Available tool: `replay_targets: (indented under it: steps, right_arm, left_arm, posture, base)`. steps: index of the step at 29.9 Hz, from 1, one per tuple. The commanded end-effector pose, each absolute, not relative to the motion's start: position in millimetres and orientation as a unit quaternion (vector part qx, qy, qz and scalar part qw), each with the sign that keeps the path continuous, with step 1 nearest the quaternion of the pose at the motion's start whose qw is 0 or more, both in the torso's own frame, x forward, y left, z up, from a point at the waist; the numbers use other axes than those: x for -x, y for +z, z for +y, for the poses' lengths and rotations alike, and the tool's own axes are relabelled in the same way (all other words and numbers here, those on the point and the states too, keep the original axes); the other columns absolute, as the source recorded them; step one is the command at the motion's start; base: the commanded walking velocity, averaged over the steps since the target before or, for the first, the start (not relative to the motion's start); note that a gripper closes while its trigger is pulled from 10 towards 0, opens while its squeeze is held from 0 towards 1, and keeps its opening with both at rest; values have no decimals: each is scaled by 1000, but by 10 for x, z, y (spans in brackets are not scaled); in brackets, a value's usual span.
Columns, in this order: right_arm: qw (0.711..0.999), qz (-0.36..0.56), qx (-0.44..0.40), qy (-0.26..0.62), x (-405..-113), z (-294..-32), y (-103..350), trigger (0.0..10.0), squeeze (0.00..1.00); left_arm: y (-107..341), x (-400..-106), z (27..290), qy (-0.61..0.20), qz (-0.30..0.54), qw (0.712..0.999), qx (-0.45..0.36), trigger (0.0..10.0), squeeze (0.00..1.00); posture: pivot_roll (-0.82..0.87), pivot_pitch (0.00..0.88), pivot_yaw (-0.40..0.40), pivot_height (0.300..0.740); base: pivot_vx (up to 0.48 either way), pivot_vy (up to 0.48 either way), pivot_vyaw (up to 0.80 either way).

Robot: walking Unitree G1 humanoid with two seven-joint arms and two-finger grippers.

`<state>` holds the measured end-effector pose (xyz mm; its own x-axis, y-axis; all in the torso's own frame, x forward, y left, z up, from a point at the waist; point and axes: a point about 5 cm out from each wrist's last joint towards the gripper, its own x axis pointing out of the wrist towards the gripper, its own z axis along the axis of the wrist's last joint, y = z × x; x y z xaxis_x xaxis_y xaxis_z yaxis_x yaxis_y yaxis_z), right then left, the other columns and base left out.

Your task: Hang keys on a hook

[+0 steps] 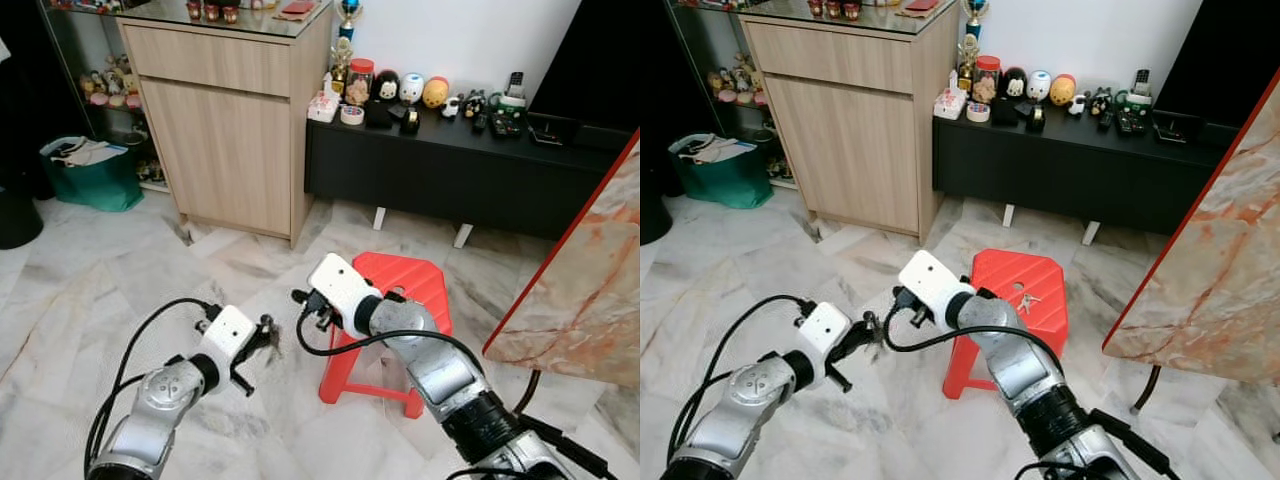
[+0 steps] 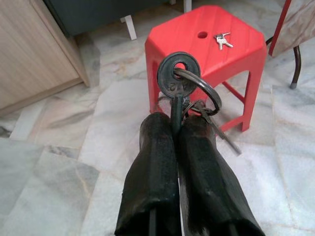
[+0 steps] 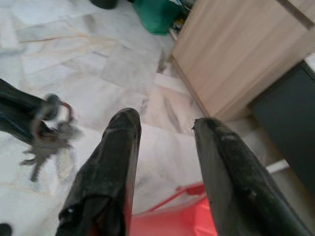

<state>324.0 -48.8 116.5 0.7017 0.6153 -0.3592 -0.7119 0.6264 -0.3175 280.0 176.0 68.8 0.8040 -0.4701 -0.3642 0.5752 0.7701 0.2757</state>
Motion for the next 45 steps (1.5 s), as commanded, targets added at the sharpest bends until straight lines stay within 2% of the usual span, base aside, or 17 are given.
replay_targets:
  steps: [1, 2, 3, 4, 7, 12, 13, 14, 19, 22, 23, 24, 27, 30, 32, 33, 45]
  right_arm:
    - [907, 105, 221, 344, -3317, -594, 1202, 10000, 0]
    - [913, 108, 215, 330, -3340, -641, 1199, 10000, 0]
    - [919, 111, 207, 316, -3365, -697, 1197, 10000, 0]
    - [936, 119, 183, 275, -3426, -857, 1188, 10000, 0]
    - [954, 127, 156, 222, -3487, -1053, 1162, 10000, 0]
    - [973, 194, 93, 80, -3449, -1682, 759, 10000, 0]
    - [973, 194, 93, 80, -3449, -1682, 759, 10000, 0]
    - [967, 240, 75, 45, -3316, -1856, 502, 10000, 0]
    - [939, 339, 65, 9, -2902, -2051, -30, 10000, 0]
    - [913, 404, 52, -7, -2545, -2102, -356, 10000, 0]
    - [892, 450, 37, -12, -2271, -2082, -565, 10000, 0]
    - [892, 450, 37, -12, -2271, -2082, -565, 10000, 0]
    - [865, 500, 39, -2, -1964, -2026, -762, 10000, 0]
    - [848, 528, 38, -5, -1769, -2002, -866, 10000, 0]
    - [845, 533, 35, -7, -1737, -2001, -881, 10000, 0]
    - [844, 535, 32, -9, -1727, -2020, -884, 10000, 0]
    - [848, 529, -12, -35, -1712, -2204, -854, 10000, 0]
  left_arm:
    - [714, -2785, 1764, -280, 137, 929, -202, 0, 0]
    - [710, -2781, 1780, -276, 139, 929, -205, 0, 0]
    - [705, -2778, 1800, -271, 141, 929, -209, 706, 0]
    - [694, -2769, 1859, -257, 148, 931, -215, 10000, 0]
    - [680, -2761, 1931, -239, 156, 934, -217, 10000, 0]
    - [452, -2678, 2237, -162, 222, 937, -213, 10000, 0]
    - [452, -2678, 2237, -162, 222, 937, -213, 10000, 0]
    - [312, -2622, 2363, -115, 253, 941, -195, 10000, 0]
    - [7, -2441, 2564, -29, 316, 938, -139, 10000, 0]
    - [-230, -2248, 2646, 8, 368, 921, -124, 10000, 0]
    - [-423, -2054, 2663, 29, 421, 901, -99, 10000, 0]
    - [-423, -2054, 2663, 29, 421, 901, -99, 10000, 0]
    - [-668, -1727, 2643, 32, 501, 861, -81, 10000, 0]
    - [-845, -1386, 2606, -19, 568, 814, -121, 10000, 0]
    - [-883, -1285, 2605, -29, 583, 802, -128, 10000, 0]
    - [-915, -1203, 2606, 11, 581, 810, -82, 10000, 0]
    - [-996, -1117, 2458, 79, 554, 828, -16, 10000, 0]
  posture:
    - [110, 0, -81, 722]
    - [111, 0, -80, 722]
    - [111, 0, -80, 722]
    - [111, 0, -79, 722]
    - [111, 0, -77, 722]
    - [104, 0, -68, 722]
    - [104, 0, -68, 722]
    - [105, 0, -66, 722]
    - [100, 0, -61, 722]
    - [102, 0, -57, 722]
    - [101, 0, -51, 722]
    - [101, 0, -51, 722]
    - [95, 0, -43, 722]
    - [88, 0, -33, 722]
    - [85, 0, -32, 722]
    - [74, 0, -30, 722]
    - [56, 0, -49, 722]
  base:
    - [0, 0, 0]
    - [0, 0, 0]
    - [0, 0, 0]
    - [0, 0, 0]
    - [0, 0, 0]
    - [0, 0, 0]
    - [0, 0, 0]
    - [0, 0, 0]
    - [0, 0, 0]
    - [0, 0, 0]
    - [0, 0, 0]
    - [0, 0, 0]
    - [0, 0, 0]
    - [0, 0, 0]
    - [0, 0, 0]
    - [0, 0, 0]
    - [0, 0, 0]
